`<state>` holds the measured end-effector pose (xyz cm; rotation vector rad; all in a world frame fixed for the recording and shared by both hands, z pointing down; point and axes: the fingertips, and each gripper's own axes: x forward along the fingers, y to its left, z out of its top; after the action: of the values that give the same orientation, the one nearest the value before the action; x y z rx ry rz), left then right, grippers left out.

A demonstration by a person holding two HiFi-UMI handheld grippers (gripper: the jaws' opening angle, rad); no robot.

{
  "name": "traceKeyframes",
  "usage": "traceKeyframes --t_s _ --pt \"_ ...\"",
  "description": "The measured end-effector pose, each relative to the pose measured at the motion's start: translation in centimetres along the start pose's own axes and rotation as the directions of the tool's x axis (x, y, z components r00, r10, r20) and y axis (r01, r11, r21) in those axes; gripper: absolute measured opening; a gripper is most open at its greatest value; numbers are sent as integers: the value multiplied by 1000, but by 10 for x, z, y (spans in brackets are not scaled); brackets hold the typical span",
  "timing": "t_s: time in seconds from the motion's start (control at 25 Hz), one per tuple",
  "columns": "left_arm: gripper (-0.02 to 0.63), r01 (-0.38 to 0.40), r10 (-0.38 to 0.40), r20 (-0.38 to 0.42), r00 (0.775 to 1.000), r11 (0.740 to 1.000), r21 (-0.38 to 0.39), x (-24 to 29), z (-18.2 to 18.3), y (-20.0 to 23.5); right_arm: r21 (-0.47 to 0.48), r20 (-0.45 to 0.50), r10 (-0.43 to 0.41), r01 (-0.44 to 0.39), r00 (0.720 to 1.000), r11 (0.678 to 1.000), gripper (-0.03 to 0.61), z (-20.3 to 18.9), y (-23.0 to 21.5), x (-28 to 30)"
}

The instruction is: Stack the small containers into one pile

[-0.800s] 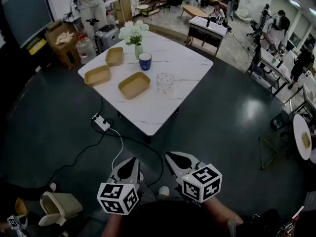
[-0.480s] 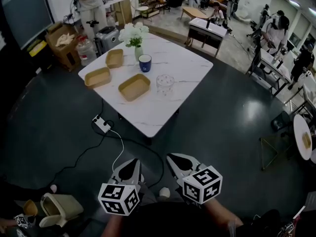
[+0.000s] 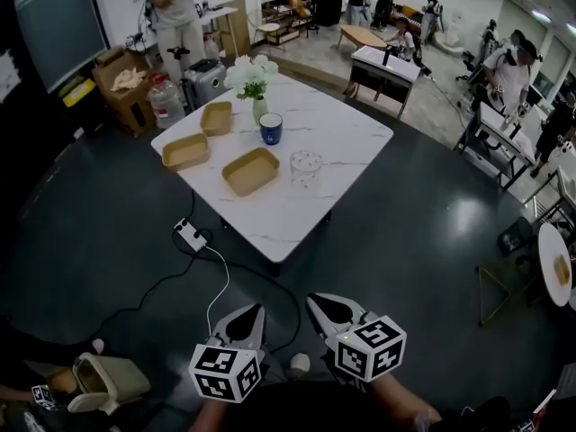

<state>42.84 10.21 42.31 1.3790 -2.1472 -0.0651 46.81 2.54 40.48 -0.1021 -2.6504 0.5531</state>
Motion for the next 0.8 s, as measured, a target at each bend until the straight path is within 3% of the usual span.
traceKeyframes --t_s 0.48,0.8 --pt "-6 -25 25 0 1000 1000 5 5 8 17 -5 -11 -11 11 1000 1000 -2 2 -6 11" --pt "-8 -33 33 19 999 999 3 4 31 64 -7 -28 -38 38 999 999 -2 15 2 56"
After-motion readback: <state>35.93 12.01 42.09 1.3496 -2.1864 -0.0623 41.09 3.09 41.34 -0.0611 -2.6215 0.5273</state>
